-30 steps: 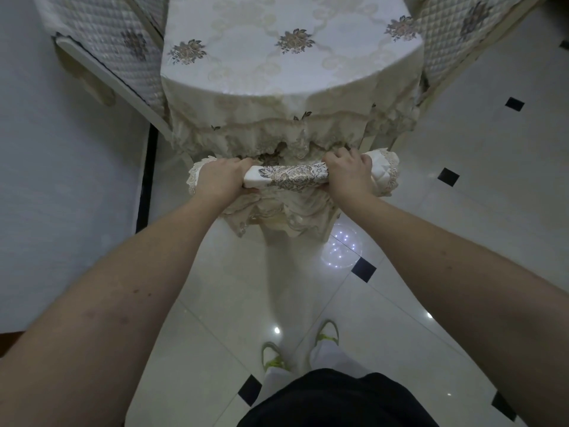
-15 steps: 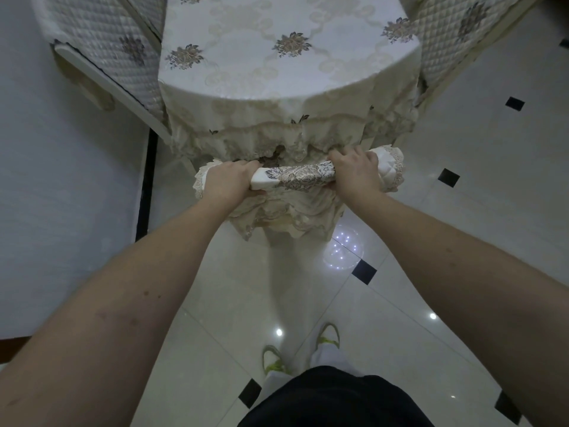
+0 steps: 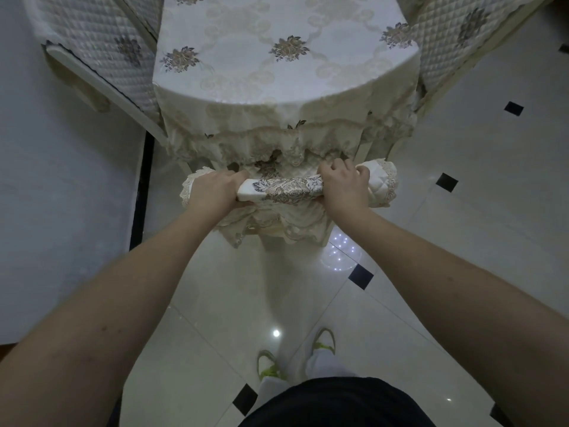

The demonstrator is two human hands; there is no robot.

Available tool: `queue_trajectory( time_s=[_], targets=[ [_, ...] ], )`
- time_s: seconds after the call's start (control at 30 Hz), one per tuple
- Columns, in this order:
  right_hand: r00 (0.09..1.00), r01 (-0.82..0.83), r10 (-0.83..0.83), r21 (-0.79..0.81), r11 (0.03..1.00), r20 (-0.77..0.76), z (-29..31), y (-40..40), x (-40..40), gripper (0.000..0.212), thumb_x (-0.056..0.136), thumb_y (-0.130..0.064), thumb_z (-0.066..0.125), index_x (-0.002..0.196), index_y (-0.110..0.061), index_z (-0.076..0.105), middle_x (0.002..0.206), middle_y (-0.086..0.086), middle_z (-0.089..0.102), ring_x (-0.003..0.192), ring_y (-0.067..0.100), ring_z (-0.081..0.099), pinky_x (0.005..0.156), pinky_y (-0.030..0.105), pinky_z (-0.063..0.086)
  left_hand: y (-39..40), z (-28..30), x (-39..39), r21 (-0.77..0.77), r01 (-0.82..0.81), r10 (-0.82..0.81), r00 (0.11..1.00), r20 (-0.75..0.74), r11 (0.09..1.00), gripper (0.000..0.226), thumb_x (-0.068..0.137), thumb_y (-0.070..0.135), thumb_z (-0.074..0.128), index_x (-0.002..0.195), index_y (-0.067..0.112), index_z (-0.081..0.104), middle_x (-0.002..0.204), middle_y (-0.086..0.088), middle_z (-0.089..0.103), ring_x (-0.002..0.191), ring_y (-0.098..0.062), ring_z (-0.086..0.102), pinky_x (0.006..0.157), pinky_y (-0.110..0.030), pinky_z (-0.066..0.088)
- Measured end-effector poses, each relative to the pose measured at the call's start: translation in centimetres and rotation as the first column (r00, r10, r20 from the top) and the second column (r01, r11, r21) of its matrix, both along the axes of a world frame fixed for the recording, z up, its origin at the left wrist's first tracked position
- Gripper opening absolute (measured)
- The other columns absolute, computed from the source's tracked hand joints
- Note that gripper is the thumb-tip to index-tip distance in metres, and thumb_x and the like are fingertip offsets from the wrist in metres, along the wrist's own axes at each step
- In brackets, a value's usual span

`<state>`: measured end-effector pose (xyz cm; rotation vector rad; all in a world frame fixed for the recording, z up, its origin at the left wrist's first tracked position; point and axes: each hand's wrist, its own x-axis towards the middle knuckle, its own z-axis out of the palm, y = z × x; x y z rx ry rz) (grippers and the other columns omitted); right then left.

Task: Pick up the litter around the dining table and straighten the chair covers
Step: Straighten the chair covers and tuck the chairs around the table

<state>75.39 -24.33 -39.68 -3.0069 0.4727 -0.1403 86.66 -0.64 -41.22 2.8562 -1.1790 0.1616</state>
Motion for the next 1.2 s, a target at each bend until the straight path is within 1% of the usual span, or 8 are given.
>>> queue_trajectory(
  time_s=[0.23, 0.37, 0.5, 0.7, 0.83, 0.93, 1.1, 1.2],
  targets=[
    [0.998, -0.029, 0.03, -0.022, 0.999, 0.052, -0.7, -0.3, -0.1, 0.041, 0.069, 0.009, 0.055, 0.104, -0.013, 0.059, 0.104, 0.01, 0.057, 0.101, 0.032, 0.049, 0.095, 0.047, 0.031, 0.1, -0.8, 0.3, -0.117, 0.014, -0.019, 0.999, -0.043, 0.993, 0.047, 0.067, 0.056, 0.076, 0.088, 0.016, 0.065, 0.072, -0.005, 0.064, 0.066, -0.028, 0.061, 0.056, -0.035, 0.043],
    [0.992, -0.041, 0.045, -0.03, 0.999, 0.12, -1.6, -0.6, -0.1, 0.044, 0.06, 0.013, 0.06, 0.096, -0.012, 0.06, 0.095, 0.01, 0.06, 0.091, 0.033, 0.053, 0.091, 0.047, 0.035, 0.0, -1.1, 0.3, -0.204, -0.04, 0.018, 0.994, -0.11, 0.978, 0.046, 0.067, 0.062, 0.065, 0.09, 0.022, 0.065, 0.08, 0.001, 0.064, 0.073, -0.023, 0.059, 0.064, -0.031, 0.034],
    [0.99, -0.071, 0.073, -0.021, 0.997, 0.117, -1.8, -0.9, 0.0, 0.045, 0.057, 0.009, 0.07, 0.095, -0.014, 0.06, 0.092, 0.008, 0.061, 0.089, 0.032, 0.054, 0.09, 0.046, 0.038, 0.0, -0.9, 0.4, -0.163, -0.079, 0.055, 0.987, -0.149, 0.983, 0.042, 0.064, 0.052, 0.079, 0.094, 0.026, 0.064, 0.088, 0.003, 0.064, 0.081, -0.023, 0.06, 0.069, -0.034, 0.039],
    [0.994, -0.1, 0.1, 0.001, 0.995, 0.045, -1.6, -1.1, 0.0, 0.045, 0.063, -0.001, 0.073, 0.1, -0.02, 0.058, 0.097, 0.003, 0.06, 0.094, 0.028, 0.053, 0.092, 0.045, 0.035, -0.1, -0.9, 0.5, -0.112, -0.114, 0.09, 0.974, -0.206, 0.987, 0.046, 0.065, 0.052, 0.077, 0.102, 0.03, 0.062, 0.102, 0.003, 0.064, 0.094, -0.022, 0.059, 0.078, -0.038, 0.042],
    [0.994, -0.111, 0.111, -0.005, 0.994, -0.014, -1.3, -1.3, 0.1, 0.041, 0.068, -0.013, 0.075, 0.103, -0.023, 0.056, 0.1, 0.002, 0.059, 0.096, 0.028, 0.054, 0.092, 0.045, 0.035, 0.2, -0.1, 0.8, -0.039, -0.064, 0.05, 0.957, -0.286, 0.997, 0.054, 0.072, 0.045, 0.075, 0.119, 0.031, 0.055, 0.121, 0.002, 0.058, 0.113, -0.023, 0.051, 0.094, -0.042, 0.037],
    [0.993, -0.115, 0.115, -0.021, 0.993, -0.011, -1.3, -1.5, 0.2, 0.038, 0.07, -0.019, 0.075, 0.104, -0.021, 0.057, 0.1, 0.006, 0.059, 0.095, 0.031, 0.055, 0.092, 0.046, 0.036, 0.1, 0.2, 0.2, 0.013, -0.12, 0.119, 0.964, -0.239, 0.993, 0.061, 0.073, 0.048, 0.073, 0.126, 0.032, 0.048, 0.128, 0.002, 0.052, 0.123, -0.024, 0.045, 0.106, -0.045, 0.028],
    [0.987, -0.134, 0.134, 0.016, 0.991, -0.087, -0.7, -1.6, 0.2, 0.055, 0.078, -0.029, 0.073, 0.126, -0.024, 0.047, 0.123, 0.008, 0.054, 0.117, 0.031, 0.046, 0.109, 0.049, 0.024, -0.3, 1.2, -2.5, 0.113, -0.214, 0.231, 0.959, -0.165, 0.97, 0.085, 0.08, 0.045, 0.066, 0.149, 0.022, 0.021, 0.153, -0.002, 0.029, 0.143, -0.026, 0.019, 0.116, -0.047, 0.013],
    [0.979, -0.151, 0.166, 0.125, 0.981, -0.12, 0.3, -1.7, -0.8, 0.08, 0.079, -0.041, 0.071, 0.144, -0.025, 0.026, 0.148, 0.008, 0.031, 0.139, 0.028, 0.023, 0.115, 0.049, 0.009, -0.7, 1.8, -6.3, 0.069, -0.159, 0.168, 0.973, -0.158, 0.985, 0.096, 0.081, 0.04, 0.067, 0.153, 0.023, 0.006, 0.161, -0.001, 0.01, 0.147, -0.027, 0.008, 0.118, -0.046, 0.011]
  ],
)
